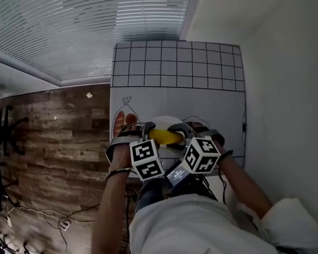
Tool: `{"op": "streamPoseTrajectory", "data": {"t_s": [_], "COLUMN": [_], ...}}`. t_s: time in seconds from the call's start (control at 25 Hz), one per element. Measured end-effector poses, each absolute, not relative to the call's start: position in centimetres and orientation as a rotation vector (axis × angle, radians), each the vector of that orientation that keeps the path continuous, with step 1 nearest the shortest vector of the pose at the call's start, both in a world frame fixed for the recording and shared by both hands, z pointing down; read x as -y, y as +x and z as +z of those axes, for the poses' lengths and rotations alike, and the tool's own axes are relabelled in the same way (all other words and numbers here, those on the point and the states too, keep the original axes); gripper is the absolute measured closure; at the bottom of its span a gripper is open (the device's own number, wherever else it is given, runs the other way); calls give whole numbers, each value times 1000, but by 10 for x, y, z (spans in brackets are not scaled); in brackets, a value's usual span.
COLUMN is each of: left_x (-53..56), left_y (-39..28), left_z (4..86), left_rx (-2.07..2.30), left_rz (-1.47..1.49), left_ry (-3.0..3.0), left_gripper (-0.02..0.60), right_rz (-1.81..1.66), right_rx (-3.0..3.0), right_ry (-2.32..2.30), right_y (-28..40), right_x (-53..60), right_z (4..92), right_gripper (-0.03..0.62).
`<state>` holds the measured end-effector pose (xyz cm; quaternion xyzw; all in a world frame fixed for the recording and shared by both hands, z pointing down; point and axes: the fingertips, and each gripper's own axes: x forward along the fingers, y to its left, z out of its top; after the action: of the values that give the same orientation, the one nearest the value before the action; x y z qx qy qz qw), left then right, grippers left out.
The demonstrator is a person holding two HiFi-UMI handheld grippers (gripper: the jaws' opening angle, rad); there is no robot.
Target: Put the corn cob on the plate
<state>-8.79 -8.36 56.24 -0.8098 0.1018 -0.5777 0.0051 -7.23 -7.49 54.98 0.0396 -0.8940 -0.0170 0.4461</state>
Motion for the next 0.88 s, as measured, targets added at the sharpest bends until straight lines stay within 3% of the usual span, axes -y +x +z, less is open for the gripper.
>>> {"op": "streamPoseTrajectory", "data": {"t_s": [0.88], "left_x": [94], "left_y": [-73], "left_z": [640], "left_rx": [-417], "left_rz": [-1841], "left_ry": [-2613], "left_gripper": [295], "right_rz": [-78], "right_rx": [2065], "right_ry": [0], "right_y": [-55], "right_x": [87], "right_z": [625], "right_gripper": [370]}}
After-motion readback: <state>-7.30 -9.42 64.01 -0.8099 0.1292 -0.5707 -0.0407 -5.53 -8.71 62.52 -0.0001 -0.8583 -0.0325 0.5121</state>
